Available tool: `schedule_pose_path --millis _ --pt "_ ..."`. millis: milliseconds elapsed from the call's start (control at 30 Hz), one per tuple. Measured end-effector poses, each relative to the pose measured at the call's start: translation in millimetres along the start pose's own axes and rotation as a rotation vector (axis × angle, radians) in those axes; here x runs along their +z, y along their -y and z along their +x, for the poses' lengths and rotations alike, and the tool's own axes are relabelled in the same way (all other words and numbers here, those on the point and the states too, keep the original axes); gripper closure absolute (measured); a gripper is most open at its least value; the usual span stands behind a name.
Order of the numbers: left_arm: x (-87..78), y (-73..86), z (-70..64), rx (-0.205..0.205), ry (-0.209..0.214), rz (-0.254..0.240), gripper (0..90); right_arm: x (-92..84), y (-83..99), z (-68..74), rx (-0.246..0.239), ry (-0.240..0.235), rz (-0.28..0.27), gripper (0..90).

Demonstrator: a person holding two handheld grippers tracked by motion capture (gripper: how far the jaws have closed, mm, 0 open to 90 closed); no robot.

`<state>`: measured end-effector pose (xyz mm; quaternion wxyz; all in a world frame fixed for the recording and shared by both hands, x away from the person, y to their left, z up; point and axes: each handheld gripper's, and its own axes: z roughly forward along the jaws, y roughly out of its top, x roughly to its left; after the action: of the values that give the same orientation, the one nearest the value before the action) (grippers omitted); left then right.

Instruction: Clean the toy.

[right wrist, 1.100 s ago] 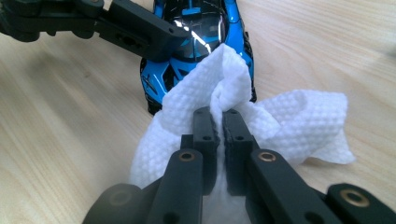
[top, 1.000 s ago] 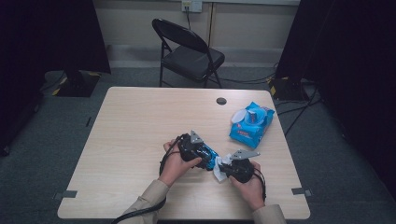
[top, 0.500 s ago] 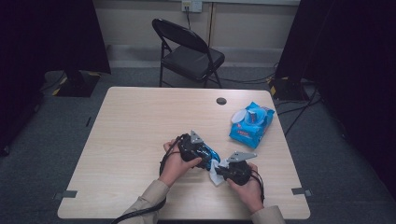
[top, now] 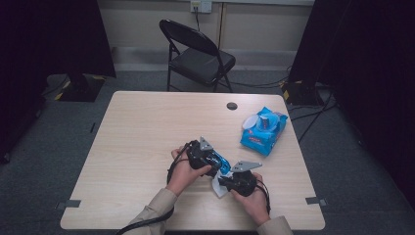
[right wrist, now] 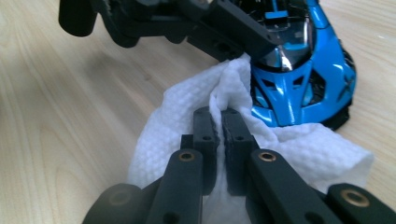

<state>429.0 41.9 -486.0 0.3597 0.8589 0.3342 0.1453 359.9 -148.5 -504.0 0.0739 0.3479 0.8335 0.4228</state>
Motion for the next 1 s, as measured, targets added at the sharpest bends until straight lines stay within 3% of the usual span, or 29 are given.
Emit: schedule_pose_path --millis 267,500,567,767,1000 --pt "-0.1 -0.1 -0.1 0.0 0.0 0.001 0.0 5.7 -3.3 4.4 -0.031 -0.068 0.005 86.1" --pt "0.2 -0.8 -0.3 -0.002 -0.001 0.004 0.0 -7.7 -10.6 1.0 -0.045 -0.101 -0.002 86.3" --pt "0.2 -0.8 -0.3 -0.002 -0.001 0.004 0.0 -13.5 -11.1 -3.5 -0.049 -0.09 0.001 86.3" --pt "0.2 -0.9 -0.4 -0.002 -0.001 0.005 0.0 -32.9 -9.7 -21.9 0.005 -0.075 -0.053 86.4" --pt "0.2 -0.9 -0.6 -0.004 0.001 0.004 0.0 -50.1 -8.5 -44.1 0.074 -0.01 -0.128 86.4"
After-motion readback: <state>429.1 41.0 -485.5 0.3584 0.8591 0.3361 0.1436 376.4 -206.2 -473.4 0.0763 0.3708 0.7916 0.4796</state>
